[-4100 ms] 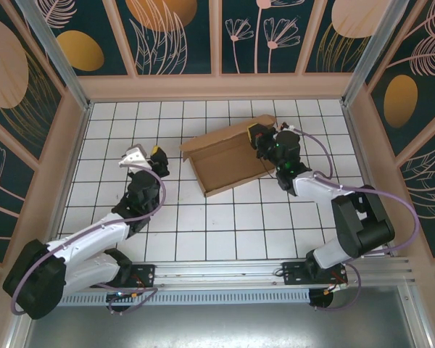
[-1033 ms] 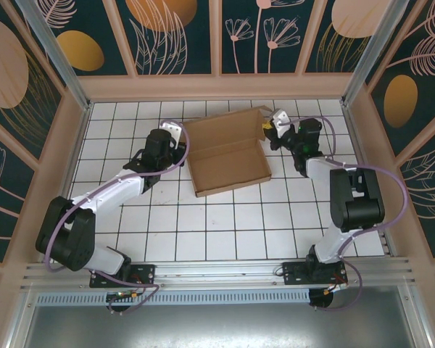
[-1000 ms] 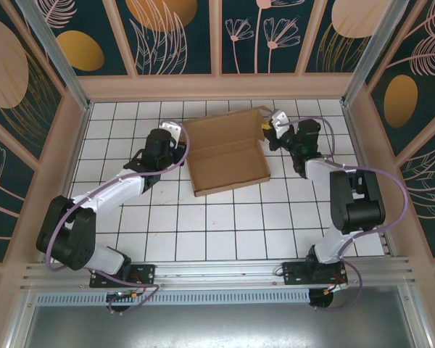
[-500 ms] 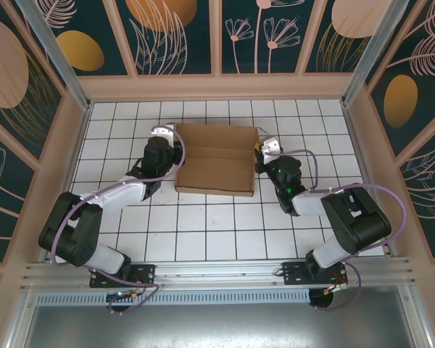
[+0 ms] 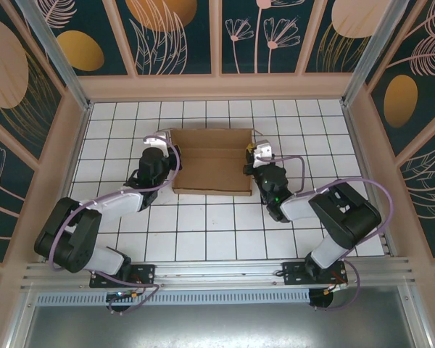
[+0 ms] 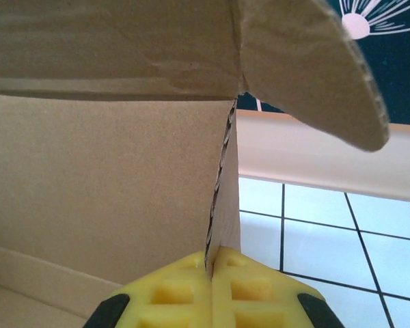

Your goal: Fold the paper box

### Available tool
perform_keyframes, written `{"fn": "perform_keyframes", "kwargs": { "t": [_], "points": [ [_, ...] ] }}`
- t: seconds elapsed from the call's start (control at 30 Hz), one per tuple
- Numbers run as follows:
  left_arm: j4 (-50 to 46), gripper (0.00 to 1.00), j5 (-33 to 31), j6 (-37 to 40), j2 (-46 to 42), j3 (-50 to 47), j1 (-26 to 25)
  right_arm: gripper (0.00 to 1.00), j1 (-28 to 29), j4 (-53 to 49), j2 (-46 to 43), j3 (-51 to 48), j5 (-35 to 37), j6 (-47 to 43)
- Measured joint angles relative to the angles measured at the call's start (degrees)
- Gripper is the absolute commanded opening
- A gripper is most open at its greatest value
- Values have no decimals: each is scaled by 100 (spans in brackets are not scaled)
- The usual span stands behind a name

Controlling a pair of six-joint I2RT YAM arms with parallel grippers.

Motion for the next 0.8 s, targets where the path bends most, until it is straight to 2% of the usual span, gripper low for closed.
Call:
{"fn": "perform_keyframes", "kwargs": {
  "t": [0.17, 0.47, 0.8],
  "points": [
    [-2, 0, 4, -17, -15, -9, -4, 0, 24, 210, 155, -4, 146, 293],
    [162, 0, 0, -149, -101, -214, -61, 0, 98, 1014, 361, -549, -26, 437],
    [452, 0, -216, -387, -525, -855, -219, 0, 562, 2177, 848, -1001, 177, 389]
  ]
}}
